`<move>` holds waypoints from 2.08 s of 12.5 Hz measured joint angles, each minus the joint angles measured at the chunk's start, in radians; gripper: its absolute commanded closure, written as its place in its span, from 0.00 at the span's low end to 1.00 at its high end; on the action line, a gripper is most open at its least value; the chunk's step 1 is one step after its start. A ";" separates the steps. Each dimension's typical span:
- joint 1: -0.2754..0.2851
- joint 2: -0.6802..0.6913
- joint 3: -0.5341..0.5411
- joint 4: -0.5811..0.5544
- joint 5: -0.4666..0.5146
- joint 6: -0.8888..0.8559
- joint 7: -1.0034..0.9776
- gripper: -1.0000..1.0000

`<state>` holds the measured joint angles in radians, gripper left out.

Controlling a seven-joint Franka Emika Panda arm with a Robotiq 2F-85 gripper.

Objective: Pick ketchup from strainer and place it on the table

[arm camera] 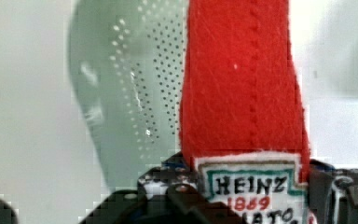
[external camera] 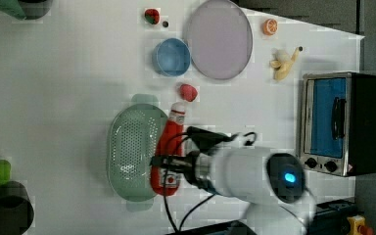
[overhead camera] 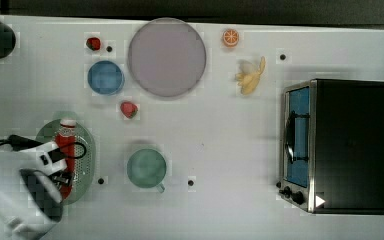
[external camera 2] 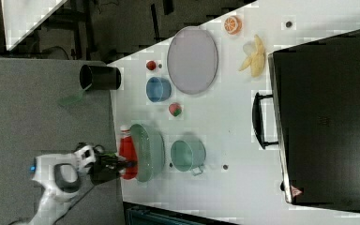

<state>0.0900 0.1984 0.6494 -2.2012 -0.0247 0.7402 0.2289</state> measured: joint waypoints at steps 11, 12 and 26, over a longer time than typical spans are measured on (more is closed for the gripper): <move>-0.168 -0.134 -0.363 0.072 0.037 -0.142 -0.453 0.37; -0.195 -0.130 -0.424 0.057 0.030 -0.142 -0.500 0.37; -0.207 0.179 -0.596 -0.119 0.026 0.211 -0.693 0.35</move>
<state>-0.1168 0.3770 0.0530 -2.3203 0.0017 0.9517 -0.4639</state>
